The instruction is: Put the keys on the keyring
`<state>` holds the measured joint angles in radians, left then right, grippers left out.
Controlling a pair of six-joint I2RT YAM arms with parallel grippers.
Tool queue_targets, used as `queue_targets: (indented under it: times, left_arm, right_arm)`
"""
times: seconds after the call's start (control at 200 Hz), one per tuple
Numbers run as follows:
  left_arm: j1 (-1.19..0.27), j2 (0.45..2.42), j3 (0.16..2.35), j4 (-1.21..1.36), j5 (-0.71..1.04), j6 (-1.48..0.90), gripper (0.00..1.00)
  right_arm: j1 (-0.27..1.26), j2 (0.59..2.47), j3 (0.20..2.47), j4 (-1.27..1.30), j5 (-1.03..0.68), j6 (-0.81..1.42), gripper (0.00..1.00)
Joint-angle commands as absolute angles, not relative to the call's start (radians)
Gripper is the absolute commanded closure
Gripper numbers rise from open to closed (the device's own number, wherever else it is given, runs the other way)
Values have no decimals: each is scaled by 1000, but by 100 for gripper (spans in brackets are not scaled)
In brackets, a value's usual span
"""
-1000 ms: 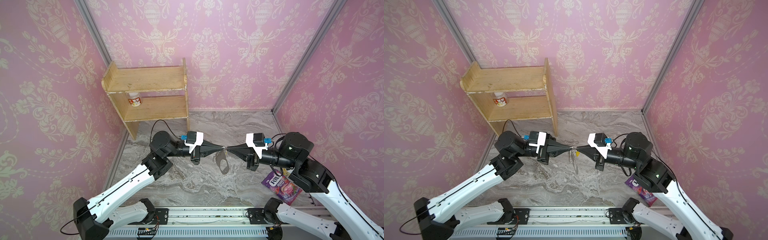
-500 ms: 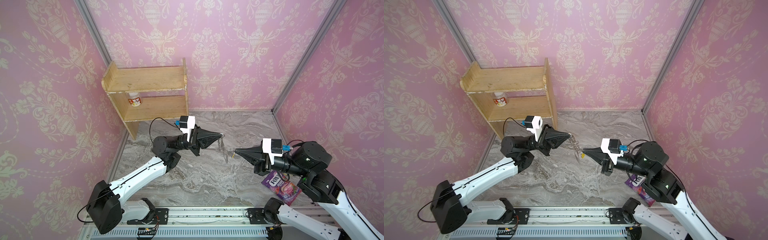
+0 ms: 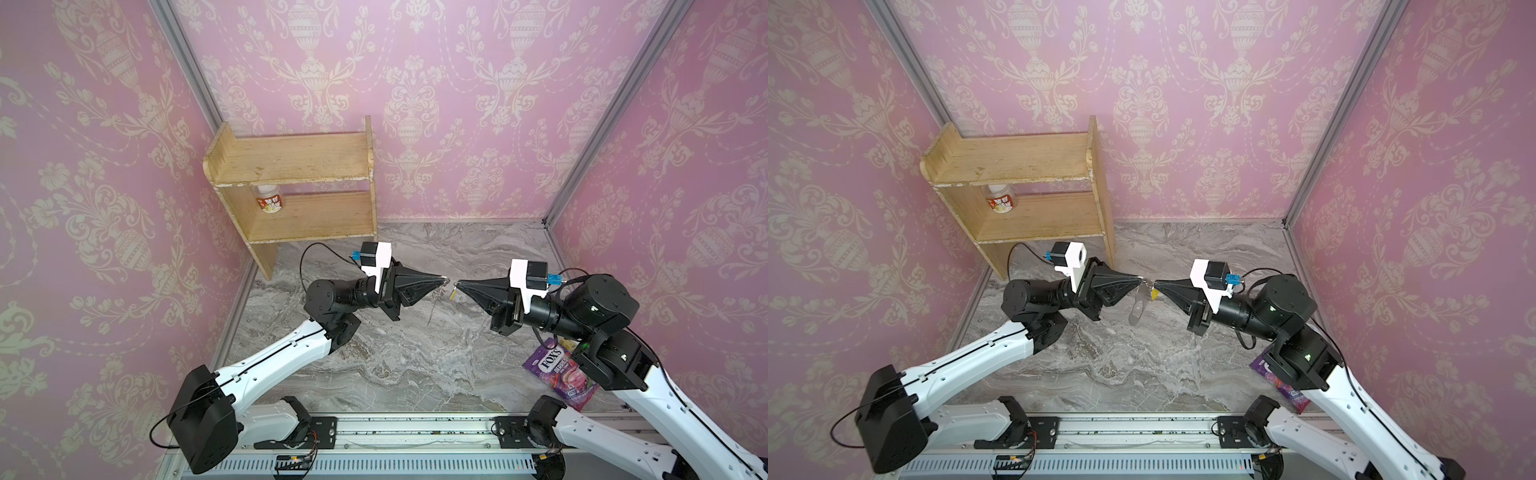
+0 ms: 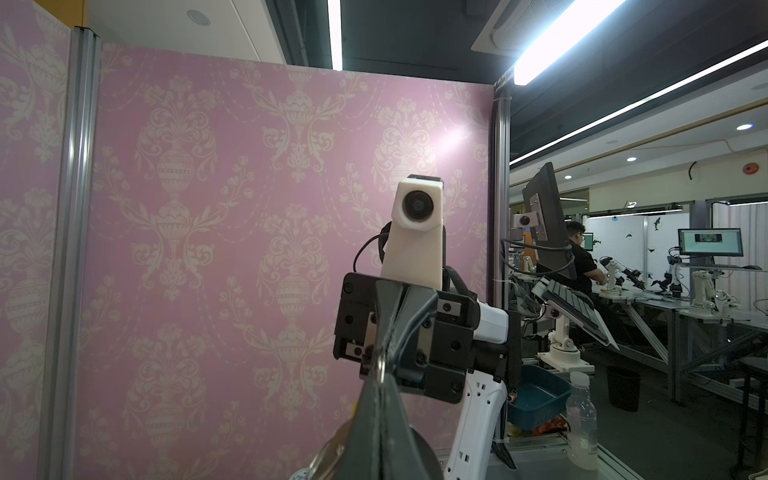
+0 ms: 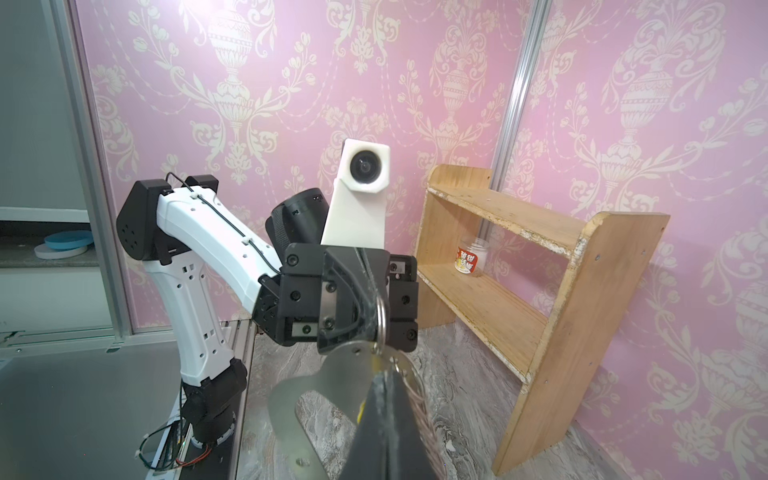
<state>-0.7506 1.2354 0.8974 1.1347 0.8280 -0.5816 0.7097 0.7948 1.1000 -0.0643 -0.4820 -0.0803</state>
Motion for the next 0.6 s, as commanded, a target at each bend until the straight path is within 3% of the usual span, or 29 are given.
queue_targets:
  times: [0.0, 0.59]
  left_arm:
    - [-759, 1214, 890, 1128, 795, -515, 100]
    - [-762, 1191, 883, 1087, 771, -447, 100]
  right_arm:
    - [722, 804, 1118, -41, -465, -51, 100]
    - [752, 777, 1127, -106, -426, -75, 100]
